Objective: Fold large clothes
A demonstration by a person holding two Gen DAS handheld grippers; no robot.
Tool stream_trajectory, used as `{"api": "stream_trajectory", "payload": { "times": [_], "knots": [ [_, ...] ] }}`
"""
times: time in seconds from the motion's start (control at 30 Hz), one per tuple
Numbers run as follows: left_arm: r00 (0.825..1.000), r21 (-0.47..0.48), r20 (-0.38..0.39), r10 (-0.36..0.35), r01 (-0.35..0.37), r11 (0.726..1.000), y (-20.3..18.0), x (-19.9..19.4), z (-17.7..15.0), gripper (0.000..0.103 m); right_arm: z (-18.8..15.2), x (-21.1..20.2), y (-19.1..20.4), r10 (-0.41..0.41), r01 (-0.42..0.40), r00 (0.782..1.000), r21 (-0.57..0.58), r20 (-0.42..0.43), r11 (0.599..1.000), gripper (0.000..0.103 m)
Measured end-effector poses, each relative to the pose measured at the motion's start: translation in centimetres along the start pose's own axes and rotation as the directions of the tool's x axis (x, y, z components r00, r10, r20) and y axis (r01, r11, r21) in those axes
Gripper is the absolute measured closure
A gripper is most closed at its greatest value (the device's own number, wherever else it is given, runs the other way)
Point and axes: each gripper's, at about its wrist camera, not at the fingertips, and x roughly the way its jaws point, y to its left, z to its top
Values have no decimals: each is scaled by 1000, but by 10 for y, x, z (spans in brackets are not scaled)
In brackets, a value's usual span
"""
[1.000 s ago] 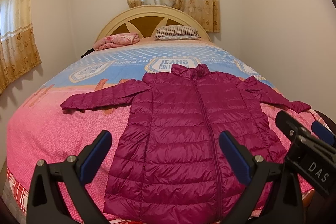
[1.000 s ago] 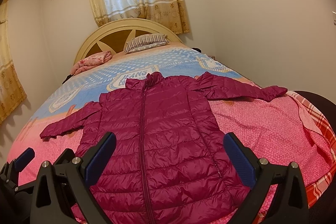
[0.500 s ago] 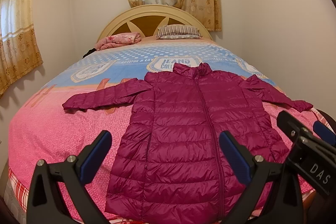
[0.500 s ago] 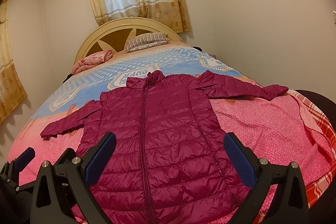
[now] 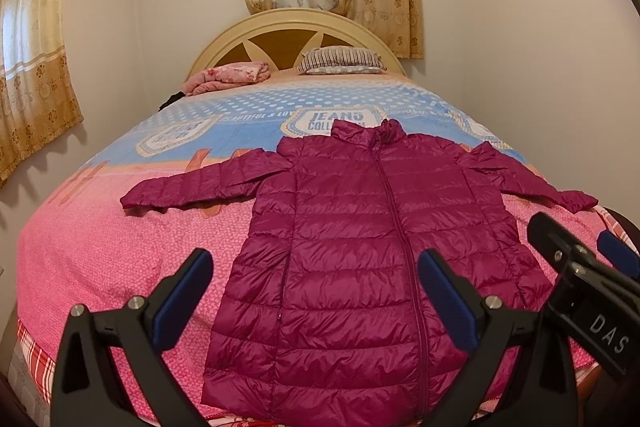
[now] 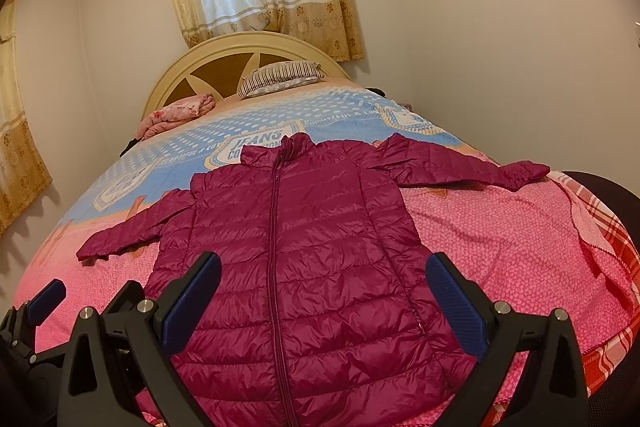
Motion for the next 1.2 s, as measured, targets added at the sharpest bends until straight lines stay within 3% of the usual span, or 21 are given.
{"api": "stream_trajectory", "payload": {
  "times": [0.87, 1.2],
  "knots": [
    [1000, 1, -7, -3, 3, 1000, -2, 0, -2, 0, -2, 1, -2, -8, 8, 1000, -3, -10, 1000, 1],
    [999, -4, -41, -1, 1, 1000, -1, 19, -2, 0, 1, 16, -11, -42, 43, 998, 12, -38, 999, 1]
  ]
}}
